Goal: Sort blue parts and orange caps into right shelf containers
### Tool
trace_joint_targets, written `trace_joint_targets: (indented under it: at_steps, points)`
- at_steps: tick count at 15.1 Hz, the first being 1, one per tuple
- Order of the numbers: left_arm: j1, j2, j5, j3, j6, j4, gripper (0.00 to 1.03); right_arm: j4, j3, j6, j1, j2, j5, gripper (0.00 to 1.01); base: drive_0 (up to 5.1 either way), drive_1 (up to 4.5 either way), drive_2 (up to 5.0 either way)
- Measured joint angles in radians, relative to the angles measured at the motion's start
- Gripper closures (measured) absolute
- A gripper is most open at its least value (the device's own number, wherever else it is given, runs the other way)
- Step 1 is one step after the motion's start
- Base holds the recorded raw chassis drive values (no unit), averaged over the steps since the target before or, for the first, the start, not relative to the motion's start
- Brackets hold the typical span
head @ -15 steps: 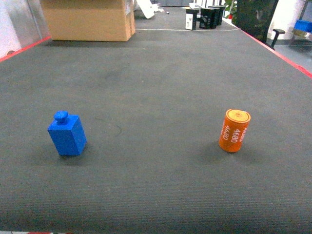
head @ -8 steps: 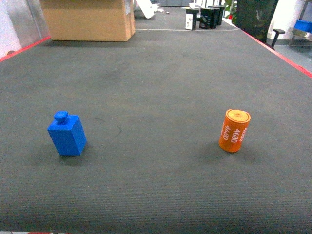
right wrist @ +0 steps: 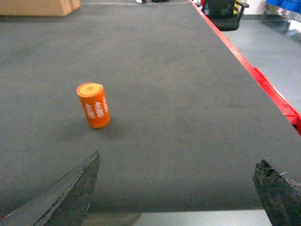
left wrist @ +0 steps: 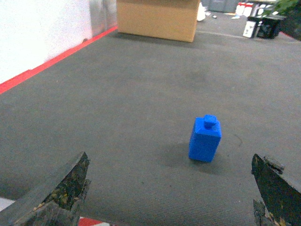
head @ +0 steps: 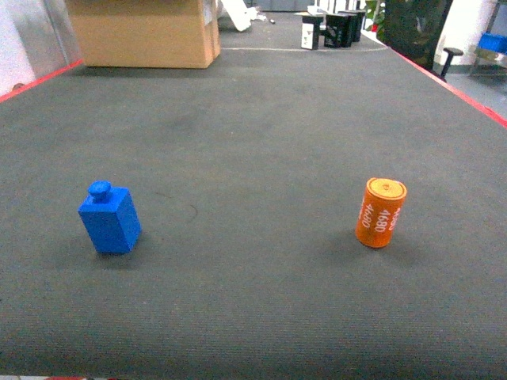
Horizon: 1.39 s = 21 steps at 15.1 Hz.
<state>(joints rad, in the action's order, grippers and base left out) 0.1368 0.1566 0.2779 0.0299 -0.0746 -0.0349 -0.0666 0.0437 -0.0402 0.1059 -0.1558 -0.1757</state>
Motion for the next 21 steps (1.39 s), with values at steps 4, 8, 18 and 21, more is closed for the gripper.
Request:
trace_joint_targets:
  at_steps: [4, 8, 18, 21]
  points:
    - [0.107, 0.808, 0.174, 0.127, -0.04, -0.727, 0.05, 0.59, 0.062, -0.057, 0.153, -0.586, -0.09, 0.03, 0.0, 0.0, 0.0]
    - [0.088, 1.364, 0.106, 0.344, -0.003, -0.967, 0.05, 0.966, 0.303, -0.056, 0.184, -1.153, -0.109, 0.03, 0.0, 0.0, 0.0]
    - [0.053, 1.721, 0.016, 0.626, 0.026, -0.923, 0.05, 0.938, 0.641, -0.064, 0.215, -1.661, -0.092, 0.03, 0.0, 0.0, 0.0]
    - [0.048, 1.787, 0.002, 0.666, 0.025, -0.916, 0.05, 0.928, 0.703, -0.064, 0.214, -1.738, -0.092, 0.03, 0.0, 0.0, 0.0]
